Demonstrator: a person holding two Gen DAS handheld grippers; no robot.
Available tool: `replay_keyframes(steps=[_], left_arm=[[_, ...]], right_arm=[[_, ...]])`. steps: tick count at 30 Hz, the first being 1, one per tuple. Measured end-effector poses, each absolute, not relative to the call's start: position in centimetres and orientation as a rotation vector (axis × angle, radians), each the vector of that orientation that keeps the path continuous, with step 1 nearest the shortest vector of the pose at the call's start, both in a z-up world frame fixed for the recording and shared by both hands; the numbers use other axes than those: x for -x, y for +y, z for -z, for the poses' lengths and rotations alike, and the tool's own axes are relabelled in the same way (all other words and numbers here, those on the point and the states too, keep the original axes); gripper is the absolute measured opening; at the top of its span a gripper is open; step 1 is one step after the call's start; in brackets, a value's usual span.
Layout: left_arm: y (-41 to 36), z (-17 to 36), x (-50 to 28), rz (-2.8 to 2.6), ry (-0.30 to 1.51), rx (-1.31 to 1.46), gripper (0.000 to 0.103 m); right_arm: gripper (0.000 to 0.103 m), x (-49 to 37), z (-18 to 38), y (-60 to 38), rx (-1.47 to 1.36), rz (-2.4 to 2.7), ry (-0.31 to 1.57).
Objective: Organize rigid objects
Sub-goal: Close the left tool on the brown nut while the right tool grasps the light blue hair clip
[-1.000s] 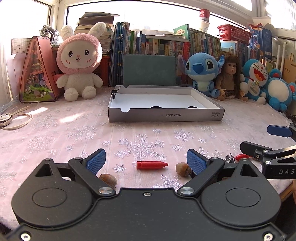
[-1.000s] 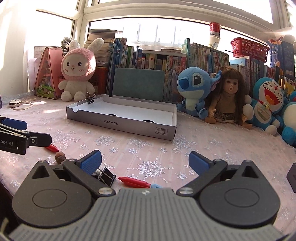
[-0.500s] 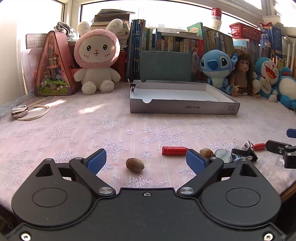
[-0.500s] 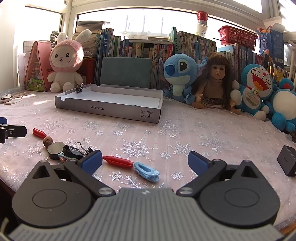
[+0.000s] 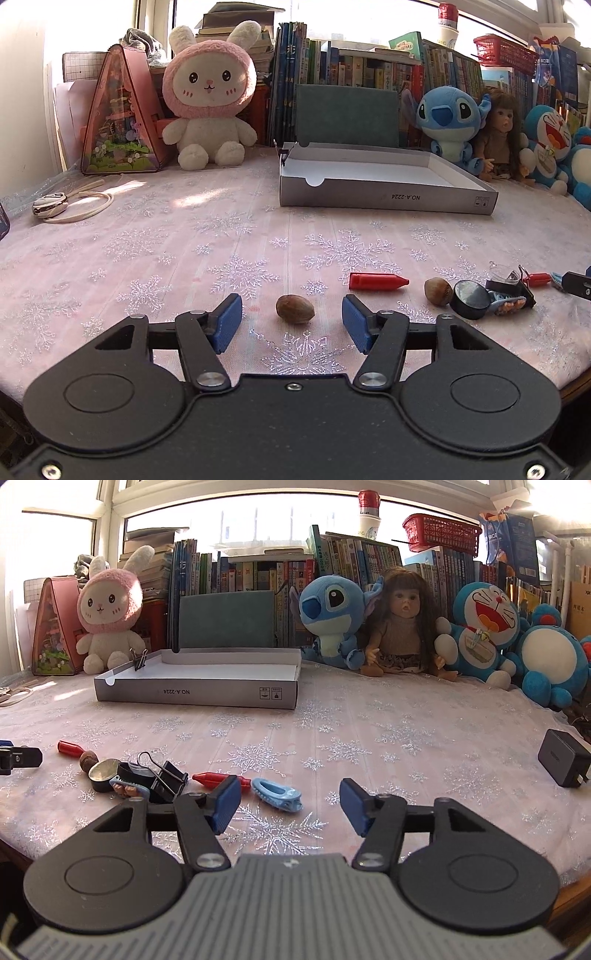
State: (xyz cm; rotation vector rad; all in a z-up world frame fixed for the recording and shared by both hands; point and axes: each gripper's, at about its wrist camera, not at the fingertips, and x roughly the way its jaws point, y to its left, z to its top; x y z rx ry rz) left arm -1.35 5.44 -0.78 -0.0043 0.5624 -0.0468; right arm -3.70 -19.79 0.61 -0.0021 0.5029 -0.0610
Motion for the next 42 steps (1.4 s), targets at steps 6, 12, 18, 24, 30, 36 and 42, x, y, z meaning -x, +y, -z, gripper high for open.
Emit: replay_keyframes(steps=[6,12,18,24,30,36,42], left_arm=[[5.7,0.9,1.3,0.039,0.566,0.005,0.052],[5.7,0.9,1.1,0.034,0.566,0.001,0.052],[5.6,1.0,1.0,0.035,0.562,-0.011,0.052],[5.0,1.3,0.8,0.031,0.549,-0.063,0.056],[5.4,1.7,0.3,0.035,0.535,-0.028,0.057],[5.4,1.9,0.1,0.039,0.526,-0.037,0.055],[4.8,1.8,0.3,0.053,0.520,-0.049,0.041]], right_arm=[[0.056,3.4,-0.1,-20.4,0.032,0.086,0.546],[0.053,2.8,0.2,-21.4,0.023,0.130,0.568],[0.053,2.8,-0.3,-21.3,-0.019,0.078,0.553],[0.053,2.3,-0.3,-20.3,0.001,0.053,0.543],[0.064,1.4,0.2,-19.7,0.046,0.041,0.535],[0.065,0.7,0.6,-19.4,0.091,0.040,0.529],[0.065,0.5,0.7,-19.7,0.082,0.041,0.530]])
